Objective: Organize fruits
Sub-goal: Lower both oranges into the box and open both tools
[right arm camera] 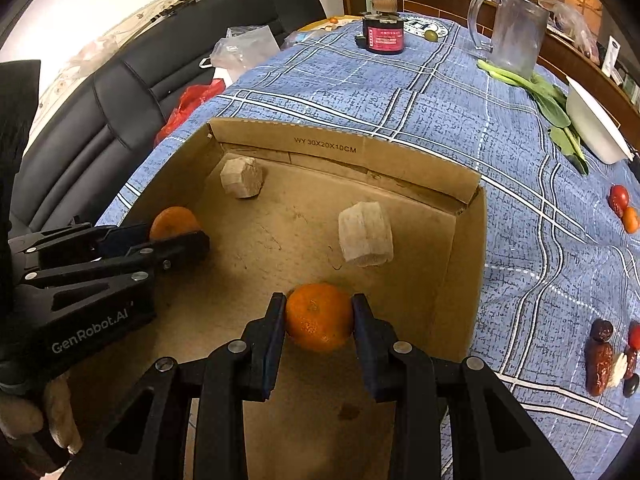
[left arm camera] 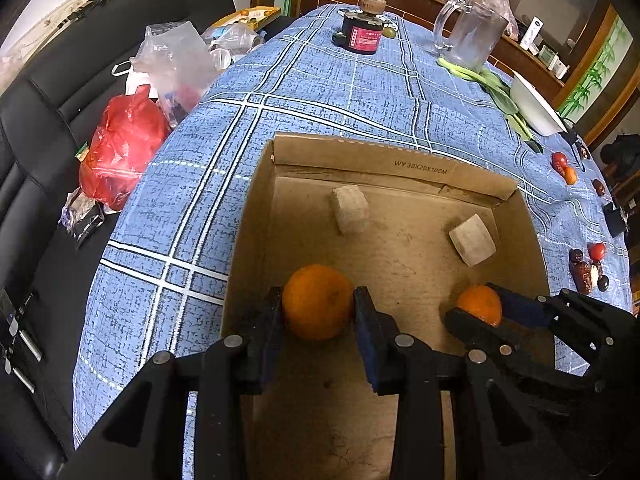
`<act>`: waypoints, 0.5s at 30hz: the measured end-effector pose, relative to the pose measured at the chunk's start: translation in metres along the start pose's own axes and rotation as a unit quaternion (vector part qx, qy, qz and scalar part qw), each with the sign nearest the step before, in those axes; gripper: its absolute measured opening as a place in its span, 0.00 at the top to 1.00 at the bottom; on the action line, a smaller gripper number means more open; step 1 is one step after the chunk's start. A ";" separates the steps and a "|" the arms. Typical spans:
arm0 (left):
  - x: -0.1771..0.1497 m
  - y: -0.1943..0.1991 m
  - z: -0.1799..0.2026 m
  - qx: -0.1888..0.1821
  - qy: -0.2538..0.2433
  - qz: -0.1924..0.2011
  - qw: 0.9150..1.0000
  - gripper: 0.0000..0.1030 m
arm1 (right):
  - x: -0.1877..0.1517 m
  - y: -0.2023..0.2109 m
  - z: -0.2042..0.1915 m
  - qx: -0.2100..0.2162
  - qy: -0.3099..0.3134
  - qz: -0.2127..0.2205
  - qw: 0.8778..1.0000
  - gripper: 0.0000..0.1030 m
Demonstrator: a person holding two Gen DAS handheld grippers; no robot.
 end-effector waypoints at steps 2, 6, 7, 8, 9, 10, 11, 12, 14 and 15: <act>-0.001 0.001 0.001 -0.004 0.003 -0.001 1.000 0.62 | 0.000 0.000 0.000 -0.002 0.006 0.000 1.000 0.65; -0.001 0.006 0.002 -0.003 0.006 0.001 1.000 0.60 | 0.000 0.003 -0.001 -0.002 0.013 0.002 1.000 0.60; -0.001 0.007 0.002 -0.005 0.008 0.002 1.000 0.58 | 0.001 0.004 -0.001 -0.003 0.013 0.004 1.000 0.57; -0.002 0.009 0.002 -0.006 0.009 0.002 1.000 0.56 | 0.002 0.007 -0.001 -0.004 0.014 0.009 1.000 0.50; -0.001 0.011 0.003 -0.007 0.010 0.004 1.000 0.55 | 0.003 0.009 -0.001 -0.004 0.015 0.013 1.000 0.46; -0.001 0.013 0.003 -0.007 0.010 0.005 1.000 0.54 | 0.003 0.012 -0.001 -0.005 0.017 0.017 1.000 0.45; 0.000 0.015 0.004 -0.007 0.011 0.007 1.000 0.54 | 0.004 0.015 -0.002 -0.005 0.019 0.020 1.000 0.45; 0.000 0.018 0.005 -0.006 0.011 0.008 1.000 0.54 | 0.005 0.017 -0.002 -0.006 0.020 0.022 1.000 0.45; 0.000 0.022 0.007 -0.007 0.011 0.009 1.000 0.53 | 0.005 0.022 -0.002 -0.006 0.020 0.027 0.999 0.45; 0.001 0.026 0.009 -0.005 0.010 0.012 1.000 0.53 | 0.005 0.026 -0.001 -0.005 0.018 0.030 0.999 0.45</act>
Point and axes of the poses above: each gripper's, at about its wrist camera, not at the fingertips, and y roughly against the way its jaws point, z to its right, x to its top, the point moved 9 cm from there along -y, roughly the way its jaws point, and after that the axes turned 4 degrees about z, right-handed, at the moved point
